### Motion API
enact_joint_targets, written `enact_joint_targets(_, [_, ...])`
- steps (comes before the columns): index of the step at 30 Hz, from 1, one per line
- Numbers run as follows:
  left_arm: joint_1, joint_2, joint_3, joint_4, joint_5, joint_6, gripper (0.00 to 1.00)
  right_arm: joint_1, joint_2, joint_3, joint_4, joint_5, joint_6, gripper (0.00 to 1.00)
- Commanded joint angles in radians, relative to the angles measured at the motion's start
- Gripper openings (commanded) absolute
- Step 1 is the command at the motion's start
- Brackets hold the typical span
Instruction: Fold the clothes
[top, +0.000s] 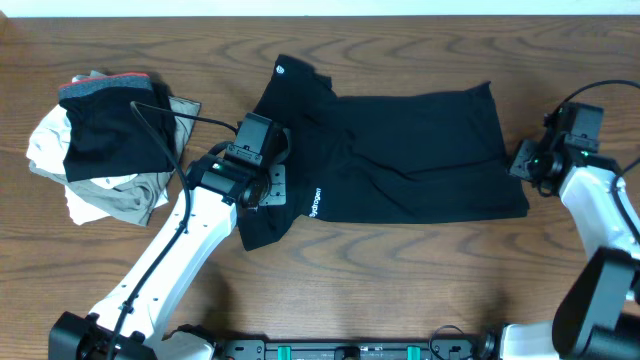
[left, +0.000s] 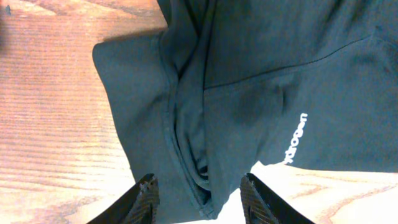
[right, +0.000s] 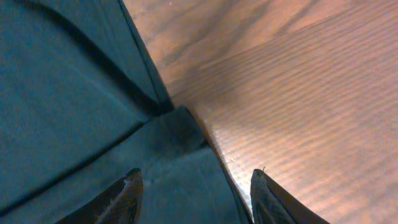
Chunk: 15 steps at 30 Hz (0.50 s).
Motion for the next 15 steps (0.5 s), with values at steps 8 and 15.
enact_joint_targets(8, [0.000,0.003,-0.015,-0.007,0.000,-0.010,0.45,-0.007,0.171,0.013,0.089,-0.085,-0.015,0.47])
enact_joint_targets(15, [0.000,0.003,-0.015,-0.007,0.000,-0.010,0.45,-0.007,0.171,0.014,0.123,-0.101,-0.014,0.04])
